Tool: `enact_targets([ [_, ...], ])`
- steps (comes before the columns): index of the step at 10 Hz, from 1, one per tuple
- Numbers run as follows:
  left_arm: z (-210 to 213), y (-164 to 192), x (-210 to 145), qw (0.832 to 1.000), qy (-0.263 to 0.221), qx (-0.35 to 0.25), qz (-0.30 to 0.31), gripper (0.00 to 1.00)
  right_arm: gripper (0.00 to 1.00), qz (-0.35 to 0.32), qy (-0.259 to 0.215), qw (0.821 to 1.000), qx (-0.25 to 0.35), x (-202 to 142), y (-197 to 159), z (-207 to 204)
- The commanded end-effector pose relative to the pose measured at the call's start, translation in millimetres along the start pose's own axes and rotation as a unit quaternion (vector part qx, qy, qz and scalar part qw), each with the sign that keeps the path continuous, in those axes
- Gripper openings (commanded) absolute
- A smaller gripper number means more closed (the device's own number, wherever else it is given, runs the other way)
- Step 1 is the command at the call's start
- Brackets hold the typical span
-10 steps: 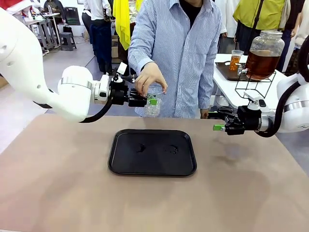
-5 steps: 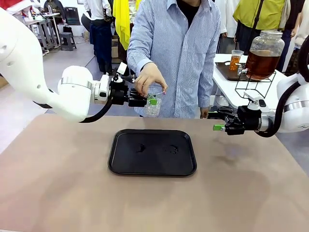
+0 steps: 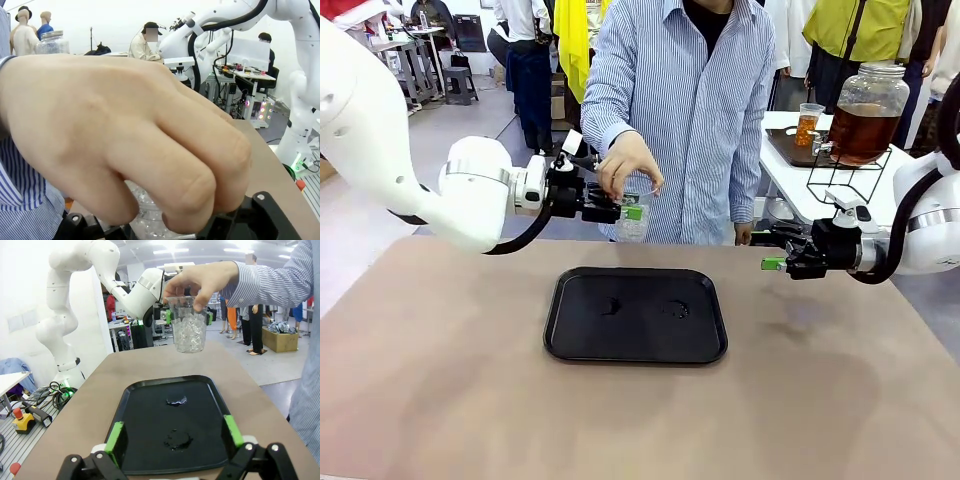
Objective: Pour the drink into the iced cup.
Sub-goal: Open the gripper to release the iced cup you were holding.
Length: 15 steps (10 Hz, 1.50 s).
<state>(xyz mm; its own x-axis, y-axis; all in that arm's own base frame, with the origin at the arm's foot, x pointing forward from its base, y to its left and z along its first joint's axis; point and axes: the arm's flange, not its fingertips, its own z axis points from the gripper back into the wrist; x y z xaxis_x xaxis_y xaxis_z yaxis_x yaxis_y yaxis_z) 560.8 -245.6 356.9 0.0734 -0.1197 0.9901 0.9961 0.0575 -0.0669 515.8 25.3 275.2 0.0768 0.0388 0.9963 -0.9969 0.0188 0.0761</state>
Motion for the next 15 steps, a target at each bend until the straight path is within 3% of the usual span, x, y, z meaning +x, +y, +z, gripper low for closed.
enact_targets([
  [1, 14.1, -4.3, -3.0, 1.000, -0.007, -0.004, 0.001, 1.00, 1.00, 0.000, 0.002, 1.000, 0.001, 2.5, -0.9, -1.8],
  [6, 64.0, -19.6, -28.5, 1.000, -0.006, 0.001, 0.007, 1.00, 1.00, 0.000, 0.002, 1.000, 0.001, 2.5, -0.9, -1.8],
  [11, 144.6, -34.5, -64.5, 0.999, -0.020, 0.006, -0.036, 1.00, 1.00, 0.000, 0.002, 1.000, 0.001, 2.5, -0.9, -1.8],
  [15, 182.3, -41.2, -81.1, 0.998, -0.029, 0.033, -0.051, 1.00, 1.00, 0.000, 0.002, 1.000, 0.001, 2.5, -0.9, -1.8],
])
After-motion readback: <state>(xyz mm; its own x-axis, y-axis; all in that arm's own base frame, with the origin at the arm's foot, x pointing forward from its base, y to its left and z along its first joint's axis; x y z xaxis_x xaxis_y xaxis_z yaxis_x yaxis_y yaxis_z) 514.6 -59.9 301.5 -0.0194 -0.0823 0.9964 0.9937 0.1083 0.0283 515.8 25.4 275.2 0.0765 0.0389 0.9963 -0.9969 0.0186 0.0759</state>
